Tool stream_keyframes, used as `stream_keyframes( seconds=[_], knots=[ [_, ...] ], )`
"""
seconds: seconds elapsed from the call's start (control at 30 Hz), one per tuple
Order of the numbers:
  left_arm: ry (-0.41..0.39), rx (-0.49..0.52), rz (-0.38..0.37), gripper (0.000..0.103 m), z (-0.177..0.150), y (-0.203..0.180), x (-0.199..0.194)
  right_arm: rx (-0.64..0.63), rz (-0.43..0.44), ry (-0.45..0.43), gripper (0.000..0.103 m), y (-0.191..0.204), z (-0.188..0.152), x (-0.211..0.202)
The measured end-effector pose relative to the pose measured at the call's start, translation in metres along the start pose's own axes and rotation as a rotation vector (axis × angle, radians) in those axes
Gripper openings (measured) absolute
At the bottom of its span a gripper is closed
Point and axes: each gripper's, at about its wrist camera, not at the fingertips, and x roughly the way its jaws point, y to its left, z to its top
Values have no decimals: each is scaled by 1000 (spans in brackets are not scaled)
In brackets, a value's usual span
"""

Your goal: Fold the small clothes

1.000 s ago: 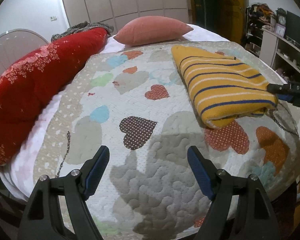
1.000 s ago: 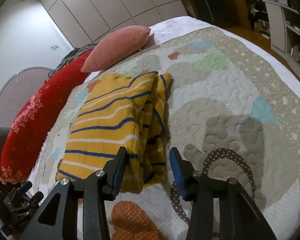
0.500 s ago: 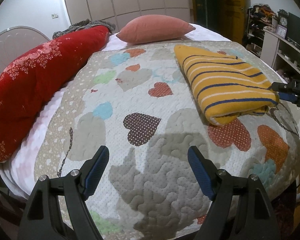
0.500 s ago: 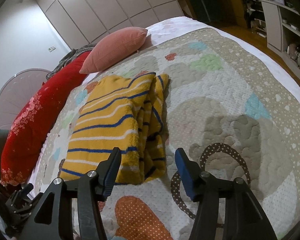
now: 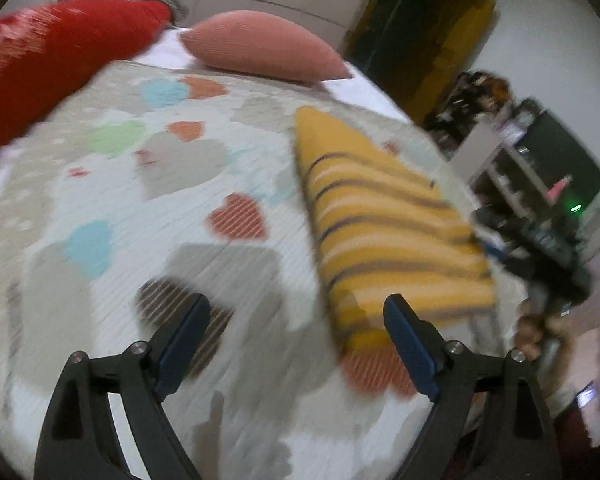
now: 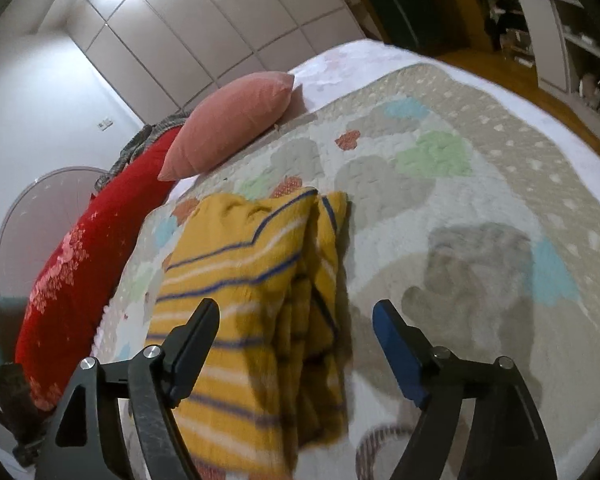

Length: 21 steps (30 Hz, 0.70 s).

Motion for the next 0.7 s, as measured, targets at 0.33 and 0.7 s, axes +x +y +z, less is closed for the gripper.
stream_keyframes(
  seconds=[0.33,0.7],
  knots=[
    [282,-19,-359,92,34,-26,131,123,109,162,92,-28,35,94],
    [126,27,-250,57,69,-24,78,-7,354,142,46,64,56,90]
  ],
)
